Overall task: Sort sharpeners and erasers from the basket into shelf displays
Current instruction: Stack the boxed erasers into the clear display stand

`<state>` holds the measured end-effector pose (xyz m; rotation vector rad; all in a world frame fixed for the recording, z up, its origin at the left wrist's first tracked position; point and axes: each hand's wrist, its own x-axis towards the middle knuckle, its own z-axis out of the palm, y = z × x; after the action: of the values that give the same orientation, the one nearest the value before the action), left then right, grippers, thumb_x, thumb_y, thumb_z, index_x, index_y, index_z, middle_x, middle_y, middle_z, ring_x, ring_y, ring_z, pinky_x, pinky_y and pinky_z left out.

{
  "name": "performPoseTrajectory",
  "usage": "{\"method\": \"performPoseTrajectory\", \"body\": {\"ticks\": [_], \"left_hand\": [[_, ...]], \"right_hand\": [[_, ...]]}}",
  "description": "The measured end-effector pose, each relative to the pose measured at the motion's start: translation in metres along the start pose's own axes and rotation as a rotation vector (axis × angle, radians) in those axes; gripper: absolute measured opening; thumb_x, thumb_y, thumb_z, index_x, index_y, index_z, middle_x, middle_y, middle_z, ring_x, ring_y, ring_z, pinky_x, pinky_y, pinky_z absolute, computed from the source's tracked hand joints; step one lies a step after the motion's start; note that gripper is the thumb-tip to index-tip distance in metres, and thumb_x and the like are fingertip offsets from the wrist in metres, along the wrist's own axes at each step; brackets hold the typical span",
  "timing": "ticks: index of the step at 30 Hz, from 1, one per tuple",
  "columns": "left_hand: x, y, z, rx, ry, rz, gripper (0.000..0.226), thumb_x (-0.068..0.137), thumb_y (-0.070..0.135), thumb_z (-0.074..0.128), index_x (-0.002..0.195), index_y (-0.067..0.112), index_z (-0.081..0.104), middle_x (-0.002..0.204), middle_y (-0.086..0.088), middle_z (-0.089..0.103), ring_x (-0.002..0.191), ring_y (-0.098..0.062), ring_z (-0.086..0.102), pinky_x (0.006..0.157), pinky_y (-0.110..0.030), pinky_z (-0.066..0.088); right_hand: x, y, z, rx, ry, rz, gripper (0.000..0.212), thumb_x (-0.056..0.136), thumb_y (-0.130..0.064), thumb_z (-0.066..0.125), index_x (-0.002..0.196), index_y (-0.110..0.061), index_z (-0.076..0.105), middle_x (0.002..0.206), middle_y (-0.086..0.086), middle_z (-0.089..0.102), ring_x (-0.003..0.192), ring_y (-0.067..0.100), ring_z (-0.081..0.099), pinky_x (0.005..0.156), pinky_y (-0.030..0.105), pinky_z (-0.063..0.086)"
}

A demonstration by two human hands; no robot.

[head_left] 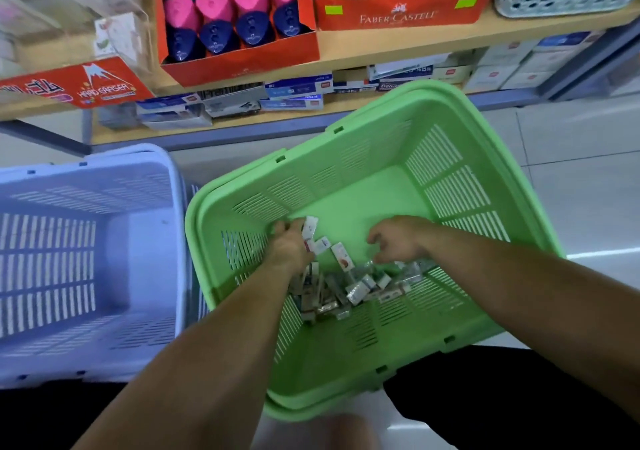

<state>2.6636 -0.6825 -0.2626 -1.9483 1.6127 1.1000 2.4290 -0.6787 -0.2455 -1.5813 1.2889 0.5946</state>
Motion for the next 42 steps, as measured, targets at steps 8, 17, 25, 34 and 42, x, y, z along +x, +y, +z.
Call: {"method": "performPoseTrajectory", "body": {"ticks": [8,17,25,34,42], "left_hand": [[0.007,0.004,0.007,-0.049,0.048,0.142,0.065,0.08,0.029,0.082,0.135,0.029,0.047,0.136,-0.002,0.048,0.12,-0.028,0.05,0.1,-0.043,0.046],[0.013,0.002,0.005,-0.102,0.027,0.138,0.043,0.083,0.025,0.079,0.108,0.032,0.044,0.116,0.0,0.055,0.101,-0.027,0.059,0.088,-0.042,0.054],[0.014,0.003,0.008,-0.031,-0.084,0.212,0.038,0.082,0.037,0.078,0.114,0.029,0.059,0.113,-0.004,0.06,0.104,-0.03,0.059,0.088,-0.036,0.051],[0.008,0.006,0.009,-0.106,-0.073,0.224,0.033,0.086,0.031,0.076,0.113,0.021,0.06,0.106,0.0,0.063,0.096,-0.025,0.061,0.075,-0.031,0.047],[0.018,0.01,0.002,-0.501,0.043,-0.003,0.04,0.085,0.02,0.08,0.119,0.022,0.057,0.116,-0.003,0.07,0.09,-0.019,0.065,0.074,-0.028,0.057]], "right_hand": [[0.011,-0.028,0.029,0.185,-0.104,-0.112,0.11,0.073,-0.038,0.088,0.157,-0.025,0.018,0.146,0.008,0.049,0.125,0.029,0.053,0.102,0.043,0.047],[0.026,-0.025,0.049,-0.117,0.04,-0.155,0.06,0.071,-0.039,0.087,0.12,-0.018,0.058,0.112,0.001,0.057,0.104,0.021,0.058,0.092,0.035,0.05],[0.022,-0.022,0.047,-0.176,0.0,-0.153,0.039,0.077,-0.039,0.083,0.11,-0.023,0.069,0.091,-0.008,0.064,0.09,0.018,0.065,0.079,0.03,0.047],[0.022,-0.017,0.045,-0.001,0.014,-0.144,0.045,0.083,-0.034,0.08,0.123,-0.021,0.066,0.117,-0.002,0.069,0.097,0.019,0.063,0.085,0.034,0.05],[0.029,0.002,0.014,0.268,0.363,0.082,0.032,0.094,-0.031,0.068,0.122,-0.017,0.06,0.108,0.003,0.066,0.083,0.018,0.061,0.068,0.029,0.047]]}}
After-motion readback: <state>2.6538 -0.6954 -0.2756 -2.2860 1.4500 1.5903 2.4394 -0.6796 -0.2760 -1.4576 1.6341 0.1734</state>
